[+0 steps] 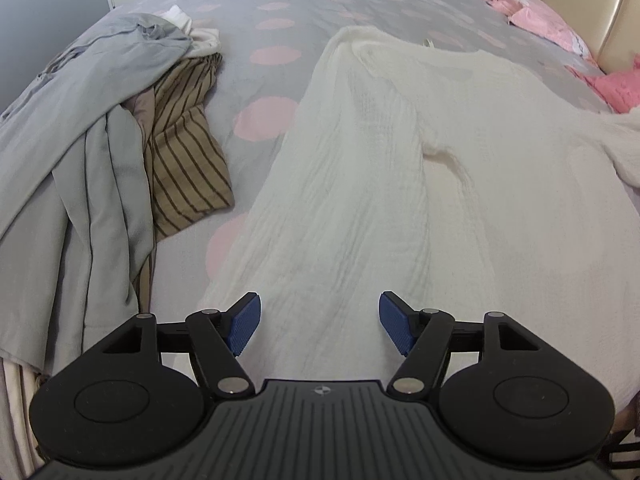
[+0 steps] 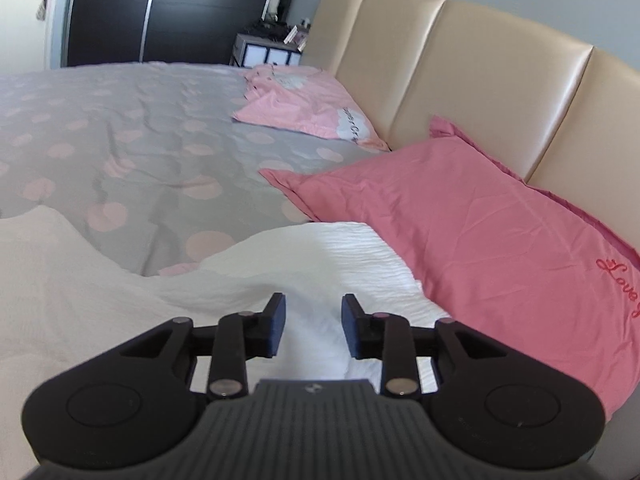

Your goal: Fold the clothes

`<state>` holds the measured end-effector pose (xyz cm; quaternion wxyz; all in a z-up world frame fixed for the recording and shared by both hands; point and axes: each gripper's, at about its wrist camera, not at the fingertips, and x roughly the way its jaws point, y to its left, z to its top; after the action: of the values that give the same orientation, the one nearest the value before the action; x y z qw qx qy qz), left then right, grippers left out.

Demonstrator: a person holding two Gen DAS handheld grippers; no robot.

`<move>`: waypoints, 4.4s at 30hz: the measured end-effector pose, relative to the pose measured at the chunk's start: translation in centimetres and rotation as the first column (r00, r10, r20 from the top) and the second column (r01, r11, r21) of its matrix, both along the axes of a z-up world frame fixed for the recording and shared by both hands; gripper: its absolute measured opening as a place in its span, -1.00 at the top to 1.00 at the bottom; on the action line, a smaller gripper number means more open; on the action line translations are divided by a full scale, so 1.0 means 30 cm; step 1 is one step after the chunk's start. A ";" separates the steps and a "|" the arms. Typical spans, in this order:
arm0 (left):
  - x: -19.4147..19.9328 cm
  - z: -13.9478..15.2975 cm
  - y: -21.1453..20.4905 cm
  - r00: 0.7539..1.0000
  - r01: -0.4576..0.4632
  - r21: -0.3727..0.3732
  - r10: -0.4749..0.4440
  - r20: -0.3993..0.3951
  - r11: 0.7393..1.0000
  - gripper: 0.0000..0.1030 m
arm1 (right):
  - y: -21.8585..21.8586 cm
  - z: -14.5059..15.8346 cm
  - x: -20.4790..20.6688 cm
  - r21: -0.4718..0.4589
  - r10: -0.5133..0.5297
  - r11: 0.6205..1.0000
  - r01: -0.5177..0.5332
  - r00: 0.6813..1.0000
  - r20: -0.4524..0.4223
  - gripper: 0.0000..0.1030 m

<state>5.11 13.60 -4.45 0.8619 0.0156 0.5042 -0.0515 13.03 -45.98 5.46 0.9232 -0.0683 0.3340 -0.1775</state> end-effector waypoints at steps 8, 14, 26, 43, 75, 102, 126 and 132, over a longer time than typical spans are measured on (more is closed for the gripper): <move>-0.044 -0.034 -0.086 0.993 0.106 0.061 -0.103 -0.053 0.992 -0.27 | 0.089 -0.047 -0.181 0.094 0.083 0.992 -0.083 0.997 0.005 0.16; -0.028 -0.070 -0.093 0.992 0.097 0.122 -0.085 -0.098 0.988 0.46 | 0.116 -0.077 -0.233 0.057 0.107 0.993 -0.107 0.994 0.002 0.07; 0.044 0.240 0.087 0.971 -0.154 0.089 0.134 0.199 0.984 0.91 | 0.126 -0.099 -0.224 0.051 0.150 0.988 -0.149 0.989 -0.014 0.07; 0.366 0.324 0.439 0.915 -0.371 0.240 0.309 0.261 0.897 0.94 | 0.183 -0.119 -0.178 0.013 0.177 0.984 -0.177 0.982 -0.066 0.07; -0.173 -0.043 -0.036 0.887 0.350 -0.014 -0.336 -0.316 0.937 0.01 | 0.269 -0.428 -0.464 0.416 0.517 0.845 -0.334 0.707 -0.482 0.06; -0.192 0.100 0.011 0.922 0.293 0.021 -0.277 -0.272 0.956 0.37 | 0.203 -0.207 -0.550 0.387 0.430 0.878 -0.281 0.818 -0.383 0.48; 0.172 0.168 -0.308 0.952 0.306 -0.011 -0.306 -0.025 0.952 0.28 | -0.385 -0.052 -0.183 0.315 -0.038 0.949 -0.010 0.988 0.147 -0.25; 0.231 0.120 -0.388 0.939 0.338 -0.007 -0.338 -0.060 0.941 0.28 | -0.428 -0.061 -0.121 0.383 -0.071 0.924 -0.012 0.977 0.202 -0.40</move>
<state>12.04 1.97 -0.84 0.8247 0.1017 0.5197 -0.1985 9.40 -58.82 3.61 0.9463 0.1370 0.2627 -0.1295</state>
